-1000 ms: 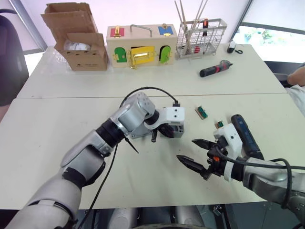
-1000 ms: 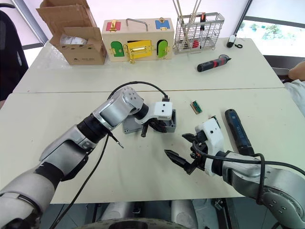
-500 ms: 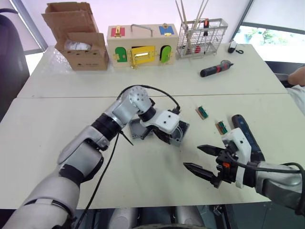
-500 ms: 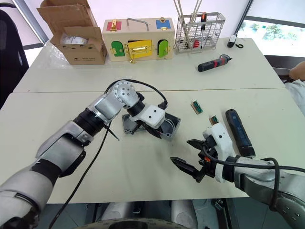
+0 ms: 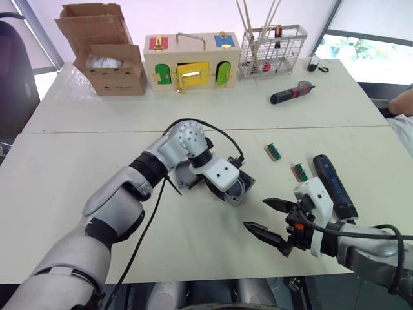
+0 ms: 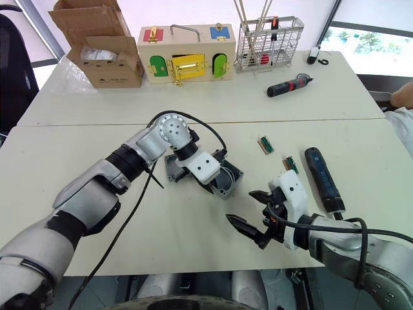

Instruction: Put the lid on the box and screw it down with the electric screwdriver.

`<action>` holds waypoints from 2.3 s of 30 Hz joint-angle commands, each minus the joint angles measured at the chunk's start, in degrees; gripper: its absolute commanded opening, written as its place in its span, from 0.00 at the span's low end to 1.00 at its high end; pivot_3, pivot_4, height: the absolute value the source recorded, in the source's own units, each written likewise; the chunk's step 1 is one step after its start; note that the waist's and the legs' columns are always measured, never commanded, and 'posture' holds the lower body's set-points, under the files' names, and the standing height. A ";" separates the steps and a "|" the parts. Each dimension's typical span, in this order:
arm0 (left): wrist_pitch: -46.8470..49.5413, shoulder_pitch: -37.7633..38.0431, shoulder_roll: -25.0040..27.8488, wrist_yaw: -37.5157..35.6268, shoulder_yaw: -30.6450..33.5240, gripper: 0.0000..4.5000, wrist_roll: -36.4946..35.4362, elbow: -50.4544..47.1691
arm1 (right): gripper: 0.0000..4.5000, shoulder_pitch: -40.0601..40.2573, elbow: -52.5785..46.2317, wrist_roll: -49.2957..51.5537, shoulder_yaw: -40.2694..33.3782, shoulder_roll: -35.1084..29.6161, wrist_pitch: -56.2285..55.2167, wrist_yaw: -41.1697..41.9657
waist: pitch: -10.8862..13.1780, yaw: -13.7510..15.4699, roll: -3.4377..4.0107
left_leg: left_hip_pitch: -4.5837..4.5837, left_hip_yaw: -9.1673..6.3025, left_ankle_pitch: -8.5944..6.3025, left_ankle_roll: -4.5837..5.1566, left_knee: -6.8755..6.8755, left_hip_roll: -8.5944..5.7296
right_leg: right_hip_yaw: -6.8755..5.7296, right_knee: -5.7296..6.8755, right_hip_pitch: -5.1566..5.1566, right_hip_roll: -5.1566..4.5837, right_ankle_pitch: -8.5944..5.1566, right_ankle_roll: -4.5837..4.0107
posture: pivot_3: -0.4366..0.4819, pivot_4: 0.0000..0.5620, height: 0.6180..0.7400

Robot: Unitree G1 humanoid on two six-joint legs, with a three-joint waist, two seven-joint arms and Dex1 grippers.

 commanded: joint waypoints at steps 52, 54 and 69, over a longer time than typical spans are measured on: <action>113.17 16.98 15.22 98.36 37.62 0.99 -58.22 -39.17 | 1.00 -28.51 9.21 -7.18 5.64 -0.20 -1.02 17.84 | -0.01 -0.13 -0.02 | -0.22 -0.02 0.36 -0.67 0.04 -0.10 | -0.04 1.02 -0.90 -0.25 0.09 0.14 | 0.48 0.27 0.97; 113.17 16.47 17.20 100.34 35.03 0.99 -60.73 -38.54 | 1.00 -28.11 8.96 -7.24 5.26 0.55 -1.02 16.63 | -0.03 -0.14 0.00 | -0.21 -0.01 0.37 -0.69 0.03 -0.10 | -0.03 1.02 -0.89 -0.24 0.09 0.14 | 0.48 0.27 0.97; 113.17 17.00 17.42 107.54 30.13 0.01 -67.91 -36.34 | 1.00 -25.85 7.07 -7.71 4.44 4.15 -1.05 11.57 | -0.23 0.04 0.14 | -0.11 0.01 0.38 -0.70 -0.01 -0.17 | 0.00 1.01 -0.78 -0.25 0.08 0.14 | 0.48 0.27 0.97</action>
